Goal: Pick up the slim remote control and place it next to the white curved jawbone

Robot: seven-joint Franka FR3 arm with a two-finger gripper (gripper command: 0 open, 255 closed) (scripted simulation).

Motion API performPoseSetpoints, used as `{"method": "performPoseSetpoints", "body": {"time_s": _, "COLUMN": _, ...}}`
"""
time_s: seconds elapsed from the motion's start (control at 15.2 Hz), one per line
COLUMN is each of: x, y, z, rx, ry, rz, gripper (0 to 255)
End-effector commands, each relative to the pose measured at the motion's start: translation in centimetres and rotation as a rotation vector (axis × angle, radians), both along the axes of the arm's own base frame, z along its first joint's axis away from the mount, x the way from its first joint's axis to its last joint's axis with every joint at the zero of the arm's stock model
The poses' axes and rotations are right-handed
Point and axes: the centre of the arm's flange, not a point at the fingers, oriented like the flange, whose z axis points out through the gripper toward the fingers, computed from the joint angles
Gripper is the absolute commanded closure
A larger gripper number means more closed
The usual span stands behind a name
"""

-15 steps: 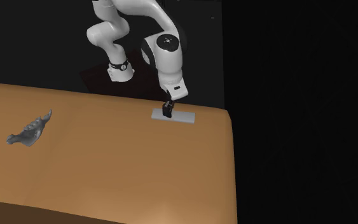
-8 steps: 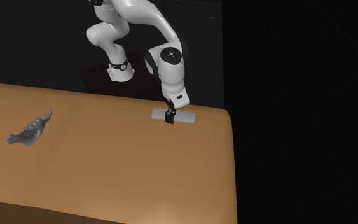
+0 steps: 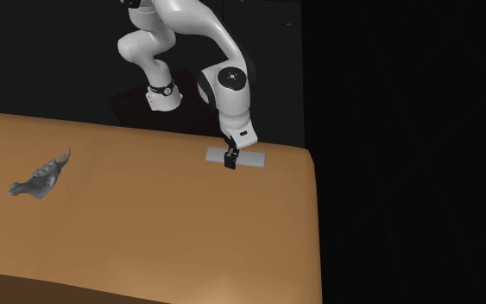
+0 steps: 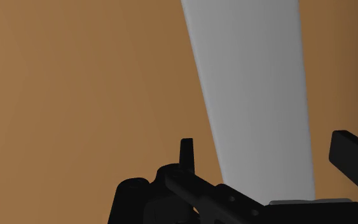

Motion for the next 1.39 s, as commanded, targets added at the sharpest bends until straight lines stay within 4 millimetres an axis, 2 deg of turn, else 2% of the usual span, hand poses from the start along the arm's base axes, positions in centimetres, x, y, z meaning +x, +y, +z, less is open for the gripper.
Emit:
{"method": "performPoseSetpoints", "body": {"time_s": 0.0, "x": 0.0, "y": 0.0, "z": 0.0, "rx": 0.0, "ry": 0.0, "rz": 0.0, "gripper": 0}}
{"method": "performPoseSetpoints", "body": {"time_s": 0.07, "x": 0.0, "y": 0.0, "z": 0.0, "rx": 0.0, "ry": 0.0, "rz": 0.0, "gripper": 255}}
{"method": "performPoseSetpoints", "body": {"time_s": 0.66, "x": 0.0, "y": 0.0, "z": 0.0, "rx": 0.0, "ry": 0.0, "rz": 0.0, "gripper": 255}}
{"method": "performPoseSetpoints", "body": {"time_s": 1.32, "x": 0.0, "y": 0.0, "z": 5.3, "rx": 0.0, "ry": 0.0, "rz": 0.0, "gripper": 255}}
